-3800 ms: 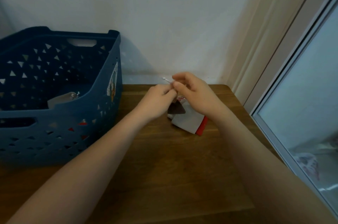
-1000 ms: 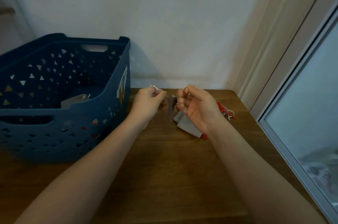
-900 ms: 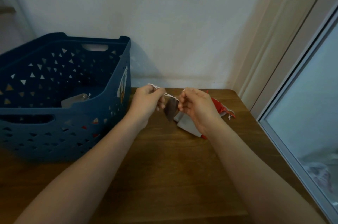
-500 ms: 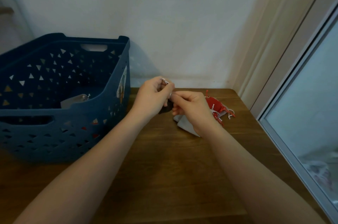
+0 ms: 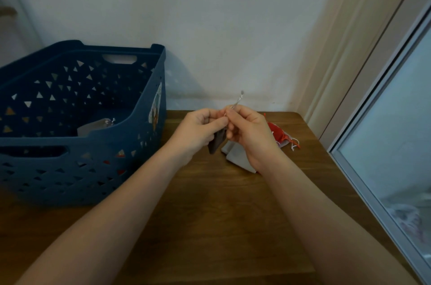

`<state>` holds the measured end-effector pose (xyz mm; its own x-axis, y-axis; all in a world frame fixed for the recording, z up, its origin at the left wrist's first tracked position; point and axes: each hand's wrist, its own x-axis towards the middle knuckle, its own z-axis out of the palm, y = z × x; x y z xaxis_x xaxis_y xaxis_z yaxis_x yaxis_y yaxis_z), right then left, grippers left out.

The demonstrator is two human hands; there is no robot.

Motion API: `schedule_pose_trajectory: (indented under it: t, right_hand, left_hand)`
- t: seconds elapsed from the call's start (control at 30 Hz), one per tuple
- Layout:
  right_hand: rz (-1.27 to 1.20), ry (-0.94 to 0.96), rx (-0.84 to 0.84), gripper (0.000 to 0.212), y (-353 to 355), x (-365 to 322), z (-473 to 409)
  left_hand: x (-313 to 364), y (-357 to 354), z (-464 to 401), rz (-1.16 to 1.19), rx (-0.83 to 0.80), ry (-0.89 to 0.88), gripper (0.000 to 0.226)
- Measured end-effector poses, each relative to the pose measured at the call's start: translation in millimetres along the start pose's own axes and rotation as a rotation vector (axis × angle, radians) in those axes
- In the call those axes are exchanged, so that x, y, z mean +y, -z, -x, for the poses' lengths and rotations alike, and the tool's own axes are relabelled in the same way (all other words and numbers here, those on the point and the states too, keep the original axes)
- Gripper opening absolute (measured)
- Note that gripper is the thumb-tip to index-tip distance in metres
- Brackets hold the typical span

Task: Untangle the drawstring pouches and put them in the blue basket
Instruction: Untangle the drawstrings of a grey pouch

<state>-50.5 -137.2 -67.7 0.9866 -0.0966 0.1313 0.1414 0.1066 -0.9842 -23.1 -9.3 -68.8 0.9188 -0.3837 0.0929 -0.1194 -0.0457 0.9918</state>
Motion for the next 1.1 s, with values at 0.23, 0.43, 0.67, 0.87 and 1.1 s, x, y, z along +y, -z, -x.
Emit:
schedule_pose_trajectory:
  t: [0.23, 0.43, 0.67, 0.87, 1.1]
  right_hand:
    - [-0.101, -0.054, 0.068, 0.019, -1, -5, -2]
    - [-0.164, -0.001, 0.190, 0.015, -3, -3, 4]
    - [-0.143, 0.155, 0.234, 0.011, -6, -10, 7]
    - [0.101, 0.257, 0.123, 0.018, -6, -6, 4]
    - [0.237, 0.211, 0.095, 0.027, -8, -9, 1]
  left_hand:
    - [5, 0, -8, -0.084, 0.047, -0.037, 0.020]
    - [-4, 2, -8, 0.494, -0.104, 0.257, 0.019]
    - [9, 1, -5, 0.034, -0.201, 0.241, 0.028]
    - [16, -6, -1, -0.456, -0.095, -0.022, 0.033]
    - [9, -5, -2, -0.837, -0.091, -0.240, 0.025]
